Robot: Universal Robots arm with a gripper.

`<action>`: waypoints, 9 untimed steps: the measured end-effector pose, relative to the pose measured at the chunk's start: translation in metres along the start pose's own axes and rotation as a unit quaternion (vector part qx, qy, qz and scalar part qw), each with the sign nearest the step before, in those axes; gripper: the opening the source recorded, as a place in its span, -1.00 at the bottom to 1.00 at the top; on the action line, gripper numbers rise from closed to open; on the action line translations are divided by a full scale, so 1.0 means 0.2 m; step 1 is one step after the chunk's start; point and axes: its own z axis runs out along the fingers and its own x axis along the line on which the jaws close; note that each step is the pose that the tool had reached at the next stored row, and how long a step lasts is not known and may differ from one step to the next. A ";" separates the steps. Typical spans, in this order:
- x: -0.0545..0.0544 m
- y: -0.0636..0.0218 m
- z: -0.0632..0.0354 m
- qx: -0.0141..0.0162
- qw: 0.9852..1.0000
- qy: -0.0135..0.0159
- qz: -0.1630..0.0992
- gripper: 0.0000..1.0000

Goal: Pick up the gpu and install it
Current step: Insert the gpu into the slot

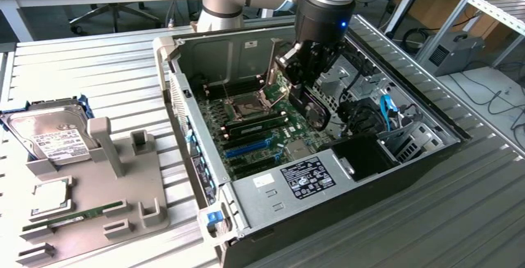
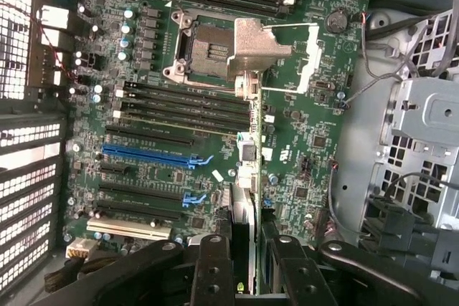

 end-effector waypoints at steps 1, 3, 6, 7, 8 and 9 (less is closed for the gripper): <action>0.00 0.000 0.000 0.000 1.000 0.000 -0.002 -0.47; 0.00 0.000 0.000 0.000 1.000 0.000 -0.005 -0.47; 0.00 0.000 0.000 0.000 1.000 0.000 -0.008 -0.47; 0.00 0.000 0.000 0.000 1.000 0.000 -0.010 -0.47; 0.00 0.000 0.000 0.000 1.000 0.000 -0.011 -0.47; 0.00 0.000 0.000 0.000 1.000 -0.001 -0.012 -0.47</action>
